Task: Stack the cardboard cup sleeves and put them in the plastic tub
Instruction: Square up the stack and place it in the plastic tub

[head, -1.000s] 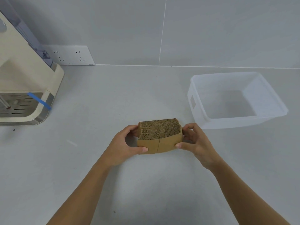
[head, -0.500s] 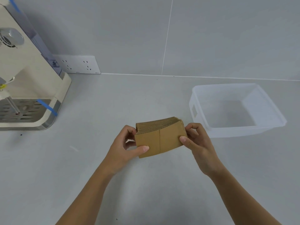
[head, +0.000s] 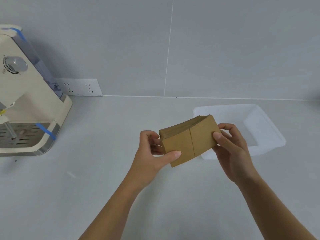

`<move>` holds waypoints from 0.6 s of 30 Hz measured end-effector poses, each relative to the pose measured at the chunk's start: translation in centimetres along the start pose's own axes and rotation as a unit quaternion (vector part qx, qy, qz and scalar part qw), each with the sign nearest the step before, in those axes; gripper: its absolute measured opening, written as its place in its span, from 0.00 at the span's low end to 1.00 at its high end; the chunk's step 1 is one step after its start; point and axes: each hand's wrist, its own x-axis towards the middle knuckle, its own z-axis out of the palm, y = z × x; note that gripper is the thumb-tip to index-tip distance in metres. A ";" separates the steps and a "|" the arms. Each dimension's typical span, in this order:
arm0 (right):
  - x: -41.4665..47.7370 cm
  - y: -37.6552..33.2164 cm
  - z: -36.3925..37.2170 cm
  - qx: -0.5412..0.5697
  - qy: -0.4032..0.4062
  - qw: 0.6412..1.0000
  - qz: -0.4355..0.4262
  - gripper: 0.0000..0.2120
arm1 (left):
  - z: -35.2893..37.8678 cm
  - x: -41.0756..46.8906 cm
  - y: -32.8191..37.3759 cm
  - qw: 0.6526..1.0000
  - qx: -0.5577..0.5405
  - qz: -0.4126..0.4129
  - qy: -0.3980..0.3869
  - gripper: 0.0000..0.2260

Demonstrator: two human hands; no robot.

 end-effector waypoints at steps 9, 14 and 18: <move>2.9 -4.6 -5.2 -0.042 -0.019 0.999 0.003 0.05 | 6.3 2.2 2.4 0.998 -0.018 -0.066 -0.008 0.26; 5.8 -6.7 -8.7 -0.058 -0.051 0.996 0.040 0.07 | 10.9 3.5 3.4 0.990 -0.050 -0.132 0.018 0.27; 8.3 -7.3 -11.2 -0.059 -0.072 0.992 0.088 0.09 | 14.1 4.6 3.9 0.980 -0.072 -0.182 0.034 0.28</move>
